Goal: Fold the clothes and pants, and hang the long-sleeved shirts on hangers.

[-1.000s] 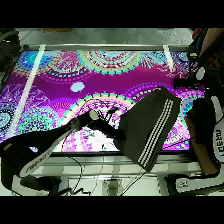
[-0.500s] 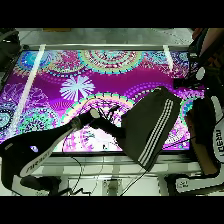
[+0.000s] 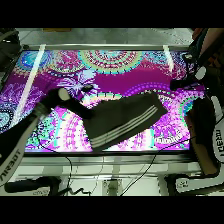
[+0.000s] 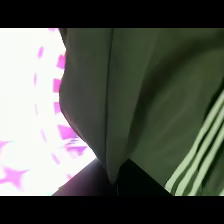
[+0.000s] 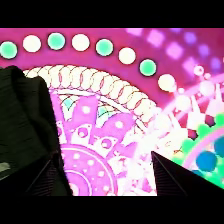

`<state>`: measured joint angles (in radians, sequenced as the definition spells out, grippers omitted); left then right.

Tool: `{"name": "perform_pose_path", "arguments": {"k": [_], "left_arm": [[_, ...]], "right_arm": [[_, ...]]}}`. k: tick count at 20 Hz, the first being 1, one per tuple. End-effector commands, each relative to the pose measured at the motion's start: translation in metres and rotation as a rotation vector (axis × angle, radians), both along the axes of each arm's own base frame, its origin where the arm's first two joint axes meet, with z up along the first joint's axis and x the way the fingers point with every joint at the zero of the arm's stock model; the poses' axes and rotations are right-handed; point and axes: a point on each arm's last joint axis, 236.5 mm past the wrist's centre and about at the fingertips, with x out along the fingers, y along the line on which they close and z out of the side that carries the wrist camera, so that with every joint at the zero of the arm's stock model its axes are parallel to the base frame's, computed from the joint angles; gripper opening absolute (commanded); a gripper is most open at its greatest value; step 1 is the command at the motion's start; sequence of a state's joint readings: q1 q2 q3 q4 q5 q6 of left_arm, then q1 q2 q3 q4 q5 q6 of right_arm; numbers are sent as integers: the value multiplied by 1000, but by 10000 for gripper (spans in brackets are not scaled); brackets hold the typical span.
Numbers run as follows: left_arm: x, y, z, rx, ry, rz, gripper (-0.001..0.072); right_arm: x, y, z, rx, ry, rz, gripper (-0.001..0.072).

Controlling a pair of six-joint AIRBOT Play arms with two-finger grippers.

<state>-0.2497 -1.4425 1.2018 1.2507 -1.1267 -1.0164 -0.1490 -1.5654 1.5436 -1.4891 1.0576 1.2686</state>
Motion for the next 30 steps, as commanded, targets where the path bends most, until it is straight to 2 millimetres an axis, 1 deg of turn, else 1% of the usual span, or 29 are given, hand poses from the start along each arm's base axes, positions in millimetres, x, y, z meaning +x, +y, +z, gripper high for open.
{"name": "perform_pose_path", "arguments": {"k": [1,3,4,6,7,9,10,11,12,13,16,17,20,21,22,24,25,26,27,28,29,30], "left_arm": [[33,92,19,238,-187,-114,9],[52,113,26,303,-277,-151,10],[65,117,31,317,-332,-140,10],[91,116,45,321,-458,-116,10],[103,113,53,319,-520,-108,10],[121,106,68,312,-618,-94,15],[127,105,73,310,-652,-89,72],[131,103,77,309,-675,-88,227],[133,102,78,309,-687,-86,416],[134,102,80,308,-698,-84,533],[136,102,82,308,-708,-82,537],[136,102,82,308,-708,-81,536],[136,102,82,307,-708,-81,536],[136,102,82,308,-708,-81,536],[136,102,82,308,-707,-81,536],[136,102,82,308,-707,-81,535],[136,102,82,307,-707,-81,535],[136,102,82,307,-707,-81,534],[136,102,82,307,-707,-80,534],[136,102,82,306,-707,-78,533],[136,102,83,306,-708,-78,531],[136,102,84,306,-710,-78,529]], "right_arm": [[-11,45,-17,151,71,139,623],[-25,79,-40,299,173,206,622],[-34,98,-52,393,236,229,623],[-48,129,-71,560,344,242,624],[-51,146,-77,647,384,244,624],[-50,169,-87,751,419,242,626],[-50,176,-94,756,433,239,634],[-50,184,-101,751,443,240,649],[-50,192,-106,738,451,234,715],[-50,197,-112,712,452,234,715],[-50,208,-128,617,472,185,712],[-52,214,-131,605,481,180,705],[-63,236,-133,581,503,238,695],[-64,240,-133,579,505,247,695],[-65,242,-133,575,505,252,694],[-66,240,-133,573,509,251,685],[-66,236,-136,552,510,251,582],[-65,231,-139,531,509,249,380],[-63,232,-139,526,500,244,216],[-57,236,-138,536,477,227,112],[-50,241,-136,551,448,220,23],[-42,247,-132,576,413,209,21]]}}
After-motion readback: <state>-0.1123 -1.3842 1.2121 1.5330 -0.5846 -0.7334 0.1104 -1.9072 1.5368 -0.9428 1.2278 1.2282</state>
